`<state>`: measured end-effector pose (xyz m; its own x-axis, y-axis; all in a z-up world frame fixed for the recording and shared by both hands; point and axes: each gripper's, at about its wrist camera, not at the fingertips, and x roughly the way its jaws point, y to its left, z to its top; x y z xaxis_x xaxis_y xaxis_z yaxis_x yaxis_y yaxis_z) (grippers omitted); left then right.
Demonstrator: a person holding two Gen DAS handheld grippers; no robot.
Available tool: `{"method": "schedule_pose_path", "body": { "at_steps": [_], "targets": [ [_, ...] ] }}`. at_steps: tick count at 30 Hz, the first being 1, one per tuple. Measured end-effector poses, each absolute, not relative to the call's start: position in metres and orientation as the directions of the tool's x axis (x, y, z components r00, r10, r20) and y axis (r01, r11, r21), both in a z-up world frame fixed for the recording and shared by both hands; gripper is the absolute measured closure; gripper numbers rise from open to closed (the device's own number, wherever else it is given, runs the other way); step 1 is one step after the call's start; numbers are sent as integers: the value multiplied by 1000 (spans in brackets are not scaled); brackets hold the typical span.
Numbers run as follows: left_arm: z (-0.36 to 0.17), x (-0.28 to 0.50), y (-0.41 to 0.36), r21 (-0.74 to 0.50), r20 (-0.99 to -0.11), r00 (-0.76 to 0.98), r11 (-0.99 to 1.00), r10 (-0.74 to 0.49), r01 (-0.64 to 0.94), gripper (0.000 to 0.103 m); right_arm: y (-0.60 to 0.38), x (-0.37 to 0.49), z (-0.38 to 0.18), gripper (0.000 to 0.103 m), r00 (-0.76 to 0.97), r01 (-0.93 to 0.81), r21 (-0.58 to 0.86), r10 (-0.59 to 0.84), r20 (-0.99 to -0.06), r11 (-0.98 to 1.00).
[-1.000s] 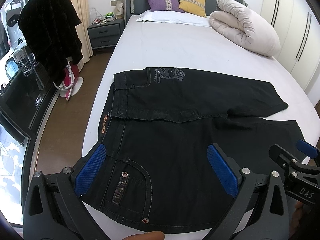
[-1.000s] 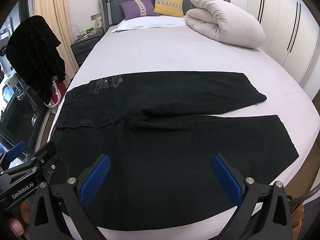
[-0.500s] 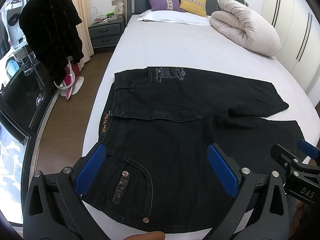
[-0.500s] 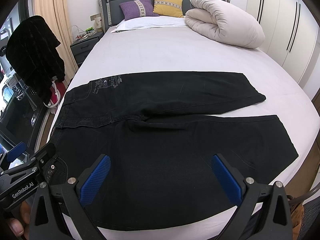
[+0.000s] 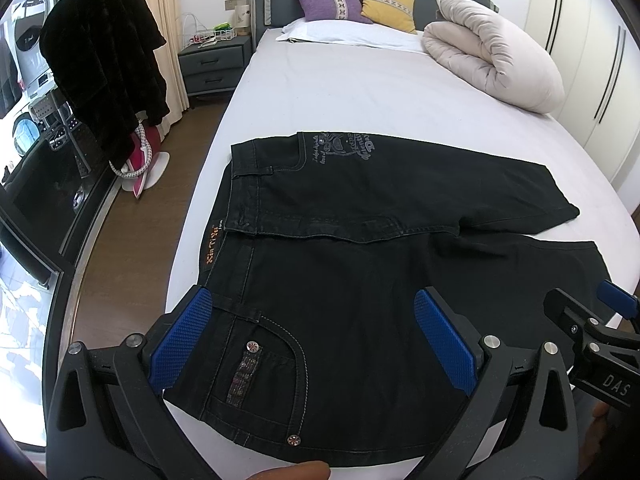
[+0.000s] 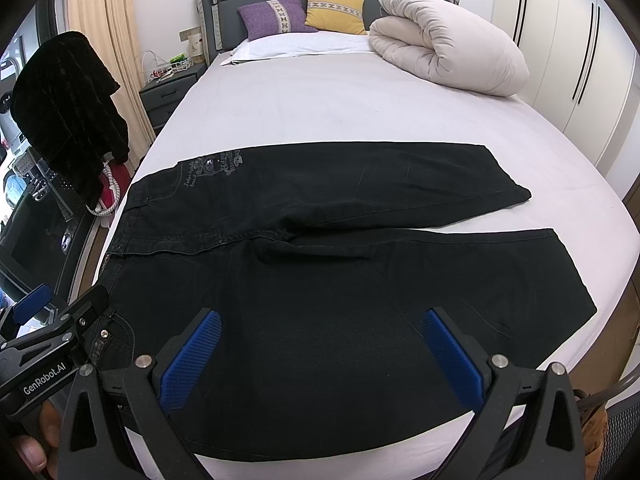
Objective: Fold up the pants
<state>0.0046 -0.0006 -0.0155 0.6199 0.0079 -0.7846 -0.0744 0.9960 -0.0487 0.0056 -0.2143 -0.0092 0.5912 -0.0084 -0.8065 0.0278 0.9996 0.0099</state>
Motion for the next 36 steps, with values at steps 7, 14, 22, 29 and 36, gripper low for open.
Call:
{"method": "schedule_pose_path", "body": {
  "at_steps": [7,14,22,29,36],
  "targets": [
    [-17,4,1,-48,-784,620,996,10,-76,0,-215,5,-10,0,591,29,10,-9,-806,1000],
    [-17,4,2,-47,-785,619,996,10,-76,0,-215,5,-10,0,591,28,9,-9,-806,1000],
    [-18,4,2,-46,-785,619,996,11,-77,0,-217,7,-8,0,590,28,10,-8,-807,1000],
    [-21,2,7,-32,-785,619,996,26,-83,0,-214,5,-10,0,589,29,10,-9,-808,1000],
    [-27,7,14,-61,-792,611,994,5,-87,0,-214,9,-14,0,582,35,20,-4,-813,999]
  ]
}}
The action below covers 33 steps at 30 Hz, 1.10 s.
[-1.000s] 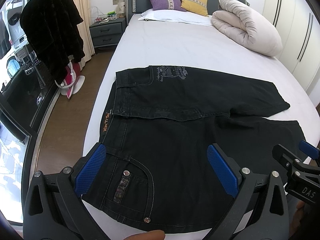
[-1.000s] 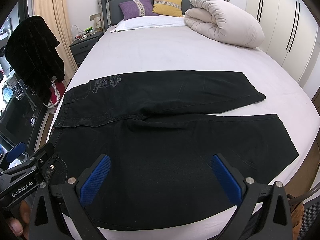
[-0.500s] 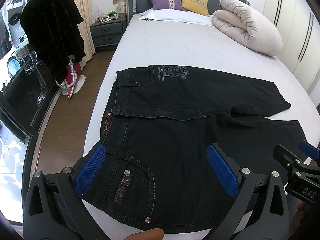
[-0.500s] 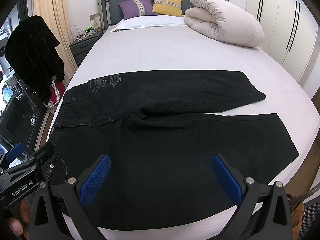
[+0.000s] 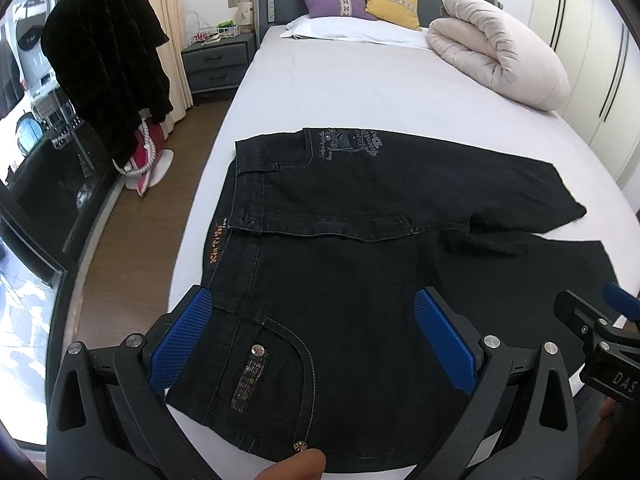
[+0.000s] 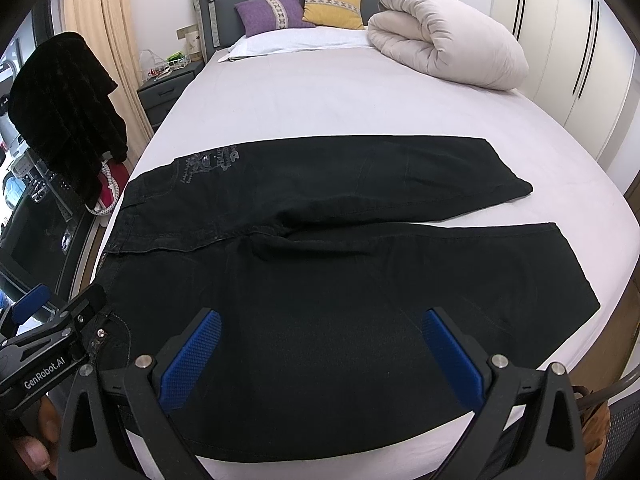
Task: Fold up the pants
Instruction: 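Grasp the jeans waistband with the left tool while the right tool grasps the waistband beside it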
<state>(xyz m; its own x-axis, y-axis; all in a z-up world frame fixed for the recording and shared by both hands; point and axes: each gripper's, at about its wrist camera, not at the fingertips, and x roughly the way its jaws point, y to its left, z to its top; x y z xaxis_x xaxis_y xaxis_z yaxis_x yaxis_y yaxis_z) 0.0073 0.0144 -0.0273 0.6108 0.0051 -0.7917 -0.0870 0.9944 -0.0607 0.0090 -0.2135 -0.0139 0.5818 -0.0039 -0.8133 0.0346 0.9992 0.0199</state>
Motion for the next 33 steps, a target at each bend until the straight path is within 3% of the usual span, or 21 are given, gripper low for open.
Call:
{"method": "schedule_pose_path", "body": {
  "at_steps": [4,7,15,20,22,27,31,33],
  "targets": [
    [-38,23,32,-179,-809,578,982,-108,-67,0,-228,12,-21,0,578,41,29,0,-816,999],
    [-48,38,39,-188,-822,553,982,-136,-37,0,-232,20,-20,0,582,28,57,30,-813,998],
    [-62,75,49,-81,-809,584,997,-65,-1,0,-236,53,-8,0,639,-86,113,141,-756,990],
    [-61,127,89,-153,-835,546,982,-66,-115,3,-235,91,-8,0,626,-197,116,216,-749,974],
    [-56,161,101,-156,-814,573,986,-94,-60,3,-235,105,-8,0,627,-239,101,233,-743,966],
    [-58,264,109,-206,-803,517,952,-297,227,3,-235,139,-16,18,562,-369,127,330,-758,921],
    [-82,327,101,-255,-845,351,881,-404,398,6,-240,158,-23,19,527,-414,159,378,-761,896],
    [-96,344,95,-239,-870,298,864,-394,443,9,-243,164,-27,19,515,-424,163,385,-766,891]
  ]
}}
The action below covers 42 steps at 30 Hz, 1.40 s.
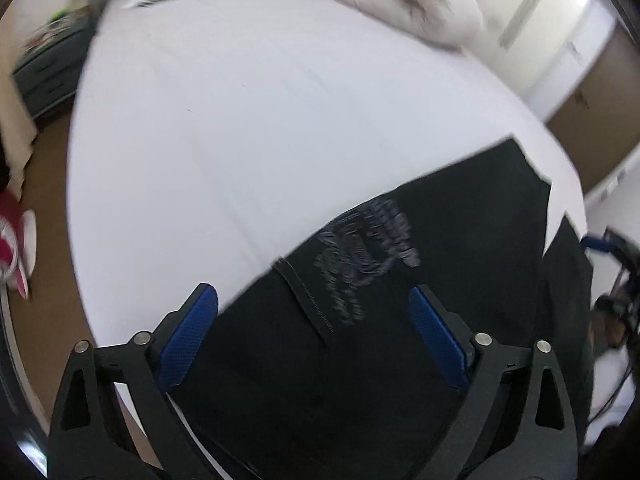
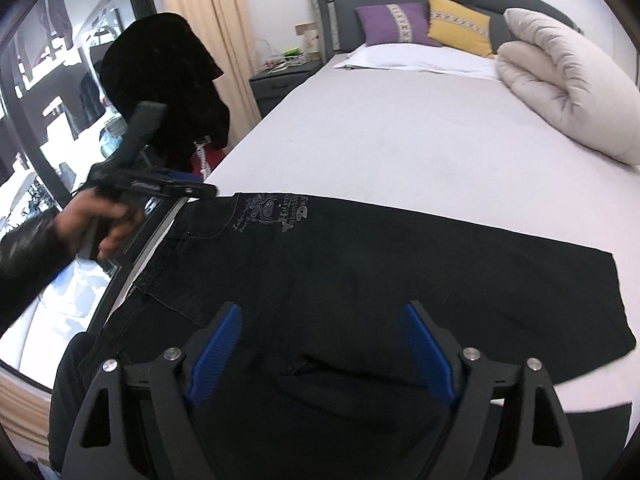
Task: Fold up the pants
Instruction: 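Grasp the jeans waistband with the left tool while the right tool grasps the waistband beside it, then lift the jeans by the waistband with both tools, raising them off the bed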
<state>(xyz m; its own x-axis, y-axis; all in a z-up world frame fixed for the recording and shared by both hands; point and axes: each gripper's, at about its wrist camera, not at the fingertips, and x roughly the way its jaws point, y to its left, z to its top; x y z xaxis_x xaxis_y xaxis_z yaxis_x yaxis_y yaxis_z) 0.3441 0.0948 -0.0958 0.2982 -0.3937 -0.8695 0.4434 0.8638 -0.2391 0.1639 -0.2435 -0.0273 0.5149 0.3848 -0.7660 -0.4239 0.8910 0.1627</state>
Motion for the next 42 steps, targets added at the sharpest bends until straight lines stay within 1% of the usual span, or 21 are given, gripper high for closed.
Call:
{"method": "schedule_pose_path", "body": {
  "at_steps": [2,3,5,6,8,10,11,12,14,15,16,20,26,32,34,37,40,42],
  "targets": [
    [-111,359,93,-245,-889,241,850,-389,467,15,-245,169,-34,22,495,-433,171,392,-775,885],
    [-120,366,92,-240,-899,222,848,-378,473,23,-246,173,-39,25,480,-437,174,392,-784,883],
    [-131,377,91,-236,-911,191,842,-366,485,29,-246,178,-45,28,465,-440,174,390,-795,881],
    [-135,381,90,-239,-913,179,837,-366,492,35,-247,179,-47,30,458,-443,178,393,-798,878],
    [-137,384,90,-241,-913,173,831,-369,501,43,-246,182,-51,32,446,-453,182,399,-802,873],
    [-140,387,91,-239,-917,164,828,-365,507,60,-245,187,-54,34,438,-461,181,399,-806,869],
    [-141,388,91,-239,-919,157,826,-363,511,65,-244,191,-55,35,434,-463,183,402,-806,867],
    [-142,388,90,-240,-920,148,821,-362,517,73,-244,194,-54,37,432,-463,187,405,-806,866],
    [-141,388,86,-221,-925,152,819,-348,530,83,-241,202,-53,39,431,-467,187,407,-805,864],
    [-139,384,84,-208,-927,157,816,-340,539,89,-238,206,-51,41,433,-478,179,408,-804,860],
    [-137,379,81,-190,-928,172,817,-330,545,92,-233,210,-51,41,435,-489,168,406,-804,856],
    [-115,341,86,-129,-908,274,834,-316,537,95,-217,226,-42,47,434,-564,107,405,-805,818],
    [-86,284,85,-72,-855,401,842,-329,535,96,-191,273,-42,47,434,-621,15,359,-826,784],
    [-71,258,89,-71,-836,427,841,-343,537,96,-162,309,-56,47,409,-679,-52,319,-855,732],
    [-70,253,90,-83,-834,426,843,-351,532,96,-152,316,-63,51,391,-705,-70,305,-868,705],
    [-67,255,92,-99,-831,423,846,-360,525,96,-140,323,-76,52,340,-738,-67,284,-896,672],
    [-70,250,94,-102,-828,427,845,-364,524,96,-131,327,-85,57,316,-751,-72,261,-912,657],
    [-71,253,95,-105,-827,426,845,-367,524,96,-130,329,-89,70,301,-751,-66,252,-920,657]
  ]
}}
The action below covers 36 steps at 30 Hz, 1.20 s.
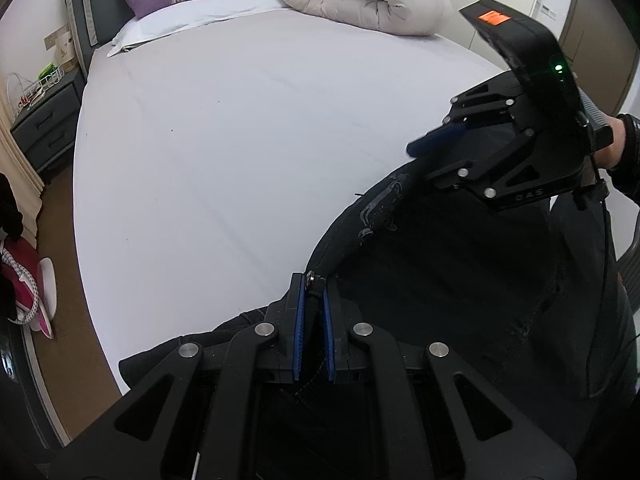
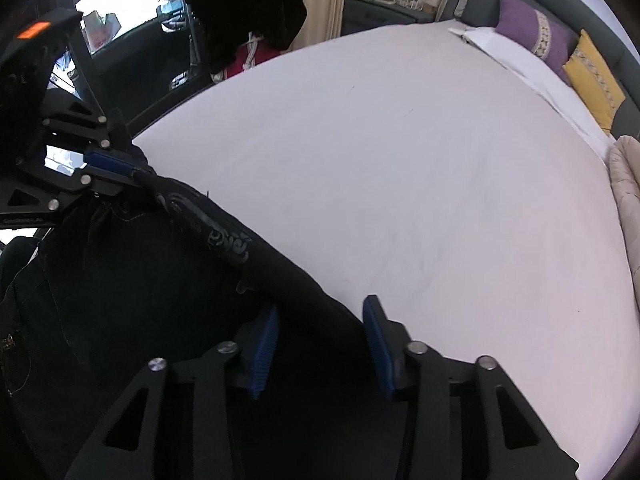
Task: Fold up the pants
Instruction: 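Lift the jeans by the waistband with both tools, raising them off the bed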
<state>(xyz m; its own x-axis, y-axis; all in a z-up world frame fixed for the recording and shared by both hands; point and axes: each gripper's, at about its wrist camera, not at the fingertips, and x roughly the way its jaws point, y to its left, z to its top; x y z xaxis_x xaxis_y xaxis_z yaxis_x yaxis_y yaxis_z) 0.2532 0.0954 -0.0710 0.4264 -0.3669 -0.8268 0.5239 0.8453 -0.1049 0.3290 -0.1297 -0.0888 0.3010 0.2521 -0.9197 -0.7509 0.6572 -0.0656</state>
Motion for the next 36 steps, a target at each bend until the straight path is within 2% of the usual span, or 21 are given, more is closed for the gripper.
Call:
{"method": "schedule_pose_path", "body": {
  "at_steps": [3,5,13,18,22,27,36],
  "targets": [
    [-76,255,97,-112,-823,429,847,-372,520,96,-132,333,-91,89,285,-729,-49,238,-928,682],
    [-75,257,93,-115,-821,431,848,-374,517,96,-135,333,-89,92,281,-705,-28,244,-928,709],
    [-78,253,102,-125,-814,440,855,-379,504,96,-142,320,-84,96,277,-533,125,313,-909,837],
    [-67,232,101,-140,-805,446,855,-391,499,96,-146,309,-77,96,236,-456,287,425,-874,842],
    [-56,202,97,-146,-796,448,847,-408,511,96,-152,285,-70,97,193,-462,352,479,-856,814],
    [-52,145,92,-126,-804,425,818,-415,561,96,-153,235,-53,97,159,-599,245,413,-897,762],
    [-62,46,65,-130,-841,319,735,-437,666,96,-130,116,-46,97,218,-869,-113,166,-962,482]
  ]
}}
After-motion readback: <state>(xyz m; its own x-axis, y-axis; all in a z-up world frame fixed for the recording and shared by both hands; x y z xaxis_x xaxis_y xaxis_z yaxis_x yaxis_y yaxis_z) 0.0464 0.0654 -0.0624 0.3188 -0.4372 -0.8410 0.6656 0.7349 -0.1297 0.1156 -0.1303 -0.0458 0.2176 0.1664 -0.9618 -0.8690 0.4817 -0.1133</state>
